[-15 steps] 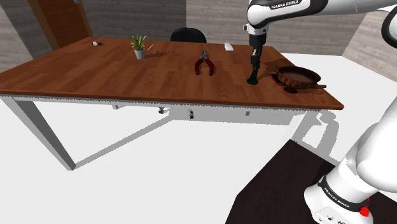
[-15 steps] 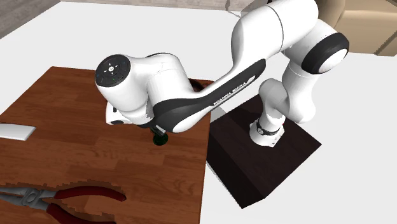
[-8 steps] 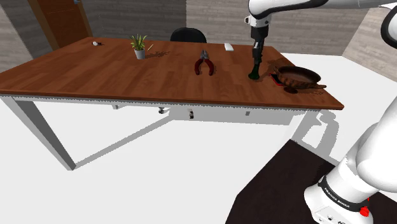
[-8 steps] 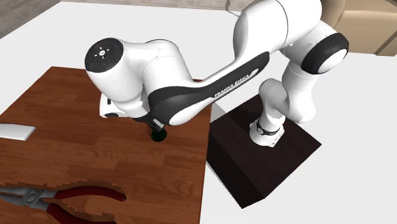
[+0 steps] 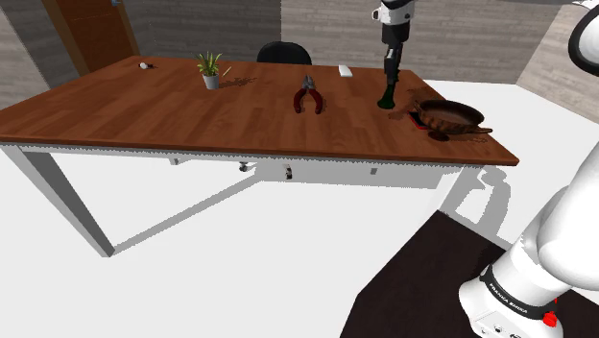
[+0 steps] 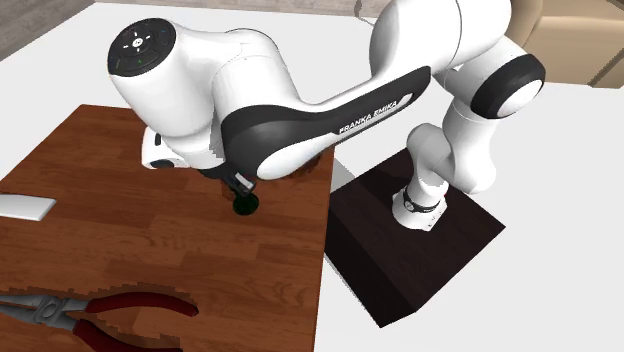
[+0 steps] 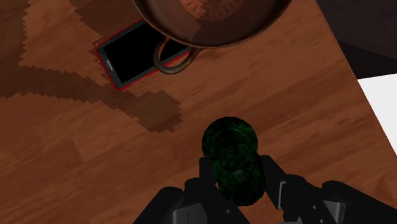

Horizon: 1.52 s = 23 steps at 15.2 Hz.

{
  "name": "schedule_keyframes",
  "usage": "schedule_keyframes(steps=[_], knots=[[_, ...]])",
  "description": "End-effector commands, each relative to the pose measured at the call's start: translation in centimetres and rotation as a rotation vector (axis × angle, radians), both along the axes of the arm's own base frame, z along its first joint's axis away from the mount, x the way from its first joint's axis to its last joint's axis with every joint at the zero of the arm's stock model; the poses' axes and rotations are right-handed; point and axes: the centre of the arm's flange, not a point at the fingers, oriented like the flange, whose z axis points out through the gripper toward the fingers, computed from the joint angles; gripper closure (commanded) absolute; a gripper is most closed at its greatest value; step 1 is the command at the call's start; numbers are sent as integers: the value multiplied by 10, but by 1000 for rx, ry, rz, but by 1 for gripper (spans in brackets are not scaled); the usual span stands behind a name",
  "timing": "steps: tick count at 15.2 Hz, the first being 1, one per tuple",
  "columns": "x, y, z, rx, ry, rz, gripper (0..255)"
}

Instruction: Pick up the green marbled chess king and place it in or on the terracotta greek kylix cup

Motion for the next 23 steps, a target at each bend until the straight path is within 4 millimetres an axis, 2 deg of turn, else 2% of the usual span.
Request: schedule_keyframes(steps=[1,18,23], knots=[[-1,1,11,0,0,0,255],[-1,1,97,0,0,0,255],[-59,-29,104,0,0,0,255]])
